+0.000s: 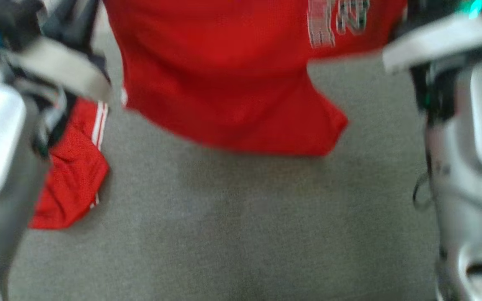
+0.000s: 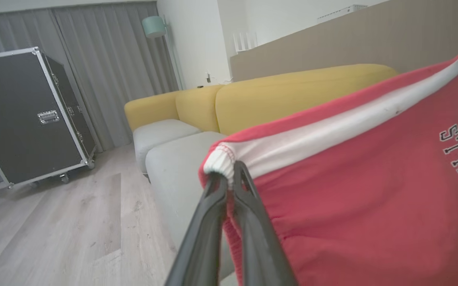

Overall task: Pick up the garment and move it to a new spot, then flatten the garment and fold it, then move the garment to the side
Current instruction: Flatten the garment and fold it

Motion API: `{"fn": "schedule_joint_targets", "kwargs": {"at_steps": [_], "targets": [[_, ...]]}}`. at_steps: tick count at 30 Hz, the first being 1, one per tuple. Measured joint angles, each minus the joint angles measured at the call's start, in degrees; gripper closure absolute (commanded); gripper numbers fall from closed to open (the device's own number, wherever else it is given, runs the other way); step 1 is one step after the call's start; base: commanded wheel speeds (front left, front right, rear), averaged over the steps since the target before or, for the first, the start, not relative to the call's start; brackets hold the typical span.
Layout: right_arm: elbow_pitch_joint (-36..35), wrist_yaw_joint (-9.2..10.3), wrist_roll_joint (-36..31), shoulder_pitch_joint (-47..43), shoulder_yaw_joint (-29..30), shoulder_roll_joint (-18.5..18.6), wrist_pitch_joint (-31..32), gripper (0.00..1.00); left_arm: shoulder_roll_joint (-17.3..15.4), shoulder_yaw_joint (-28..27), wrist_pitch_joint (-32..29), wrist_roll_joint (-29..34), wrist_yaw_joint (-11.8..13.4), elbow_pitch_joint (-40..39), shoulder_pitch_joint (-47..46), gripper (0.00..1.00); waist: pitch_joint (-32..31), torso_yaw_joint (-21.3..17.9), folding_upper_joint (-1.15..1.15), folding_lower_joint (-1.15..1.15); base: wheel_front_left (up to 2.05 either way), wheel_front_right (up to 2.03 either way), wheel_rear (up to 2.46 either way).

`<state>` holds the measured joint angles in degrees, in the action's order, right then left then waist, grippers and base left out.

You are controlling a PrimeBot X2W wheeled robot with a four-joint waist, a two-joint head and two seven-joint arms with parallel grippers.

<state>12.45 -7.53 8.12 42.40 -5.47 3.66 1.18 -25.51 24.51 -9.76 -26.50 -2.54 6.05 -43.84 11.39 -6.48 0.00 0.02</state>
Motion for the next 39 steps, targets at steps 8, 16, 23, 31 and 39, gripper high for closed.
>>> {"fn": "schedule_joint_targets", "kwargs": {"at_steps": [8,16,23,31,39], "targets": [[22.0,0.00,-1.2,26.5,2.5,0.3,-10.8,1.00,3.0,1.0,8.5,4.0,-3.1,18.4,-23.2,1.00,8.4,-0.4,0.00,0.01,0.00,0.00,0.00],[35.7,-0.01,-7.7,35.0,6.7,0.3,-15.9,1.00,7.5,1.6,20.6,5.3,-4.4,31.2,-33.3,1.00,11.9,0.0,0.00,0.00,0.00,0.00,0.00],[46.0,-0.01,-11.7,29.1,4.4,0.9,-15.9,1.00,10.0,7.5,23.5,3.5,-5.0,39.0,-26.2,1.00,12.1,1.0,0.00,-0.01,0.00,0.00,0.00],[58.7,-0.01,-10.7,23.0,-3.3,3.2,-13.1,1.00,9.2,17.2,24.1,-1.3,-5.1,39.4,-12.0,1.00,8.8,1.5,0.00,-0.02,0.00,0.00,0.00],[61.3,-0.01,-4.2,15.1,-14.1,4.8,-8.0,1.00,5.9,22.2,24.2,-4.8,-5.1,34.7,-0.6,1.00,2.8,1.4,0.00,-0.03,0.00,0.00,0.00]]}}
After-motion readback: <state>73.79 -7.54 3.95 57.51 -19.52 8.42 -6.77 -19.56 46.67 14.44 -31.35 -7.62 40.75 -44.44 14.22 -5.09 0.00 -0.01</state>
